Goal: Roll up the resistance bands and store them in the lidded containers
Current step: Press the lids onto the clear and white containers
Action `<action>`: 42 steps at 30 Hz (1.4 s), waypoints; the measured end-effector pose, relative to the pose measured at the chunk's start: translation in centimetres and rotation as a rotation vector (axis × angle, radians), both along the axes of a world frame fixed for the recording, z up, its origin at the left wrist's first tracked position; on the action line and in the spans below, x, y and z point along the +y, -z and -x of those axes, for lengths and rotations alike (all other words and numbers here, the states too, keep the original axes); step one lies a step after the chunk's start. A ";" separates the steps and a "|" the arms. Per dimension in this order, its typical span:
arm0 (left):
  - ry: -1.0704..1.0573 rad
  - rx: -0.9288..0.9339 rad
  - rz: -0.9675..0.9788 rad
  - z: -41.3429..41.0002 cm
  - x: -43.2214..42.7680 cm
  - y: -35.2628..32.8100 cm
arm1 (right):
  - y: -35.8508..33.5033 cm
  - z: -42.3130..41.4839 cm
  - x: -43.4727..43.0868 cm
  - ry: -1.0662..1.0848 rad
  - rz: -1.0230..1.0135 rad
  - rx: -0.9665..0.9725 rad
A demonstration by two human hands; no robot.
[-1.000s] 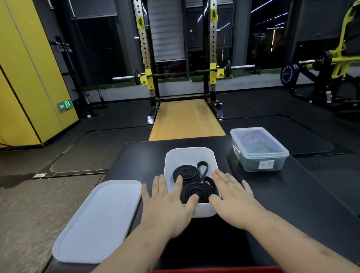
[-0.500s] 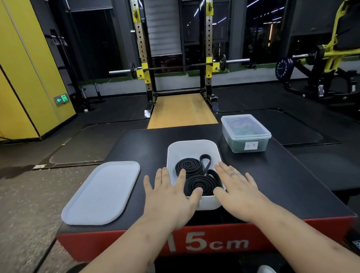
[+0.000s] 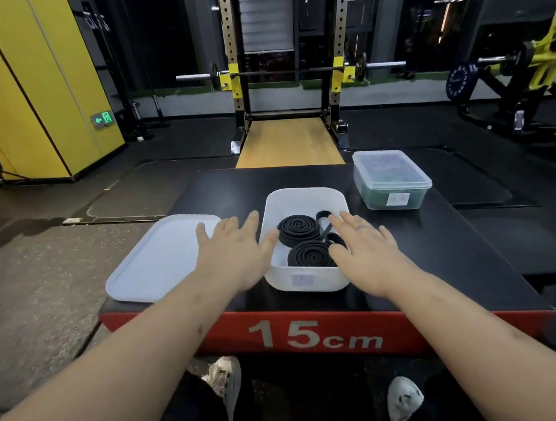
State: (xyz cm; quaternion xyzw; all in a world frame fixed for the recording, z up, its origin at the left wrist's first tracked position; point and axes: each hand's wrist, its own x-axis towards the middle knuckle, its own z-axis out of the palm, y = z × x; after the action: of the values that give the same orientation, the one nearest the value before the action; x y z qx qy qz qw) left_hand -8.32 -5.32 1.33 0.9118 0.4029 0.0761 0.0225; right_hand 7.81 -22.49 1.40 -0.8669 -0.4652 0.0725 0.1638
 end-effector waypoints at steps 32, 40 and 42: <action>-0.111 0.250 -0.034 2.3 6.6 2.3 | 1.1 0.5 2.1 -0.043 -0.060 -0.048; -0.112 -0.239 -0.125 0.6 4.7 -1.9 | 0.3 0.3 1.3 -0.012 -0.071 -0.042; -0.076 -0.374 -0.164 0.2 4.3 -4.0 | -0.3 0.3 1.1 -0.001 -0.074 -0.029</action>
State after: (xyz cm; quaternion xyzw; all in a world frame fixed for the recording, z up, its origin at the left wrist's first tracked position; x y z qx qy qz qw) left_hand -8.51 -1.01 5.34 0.8647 0.4182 0.2776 0.0199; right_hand 7.51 -21.37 1.72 -0.8610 -0.4703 0.0428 0.1889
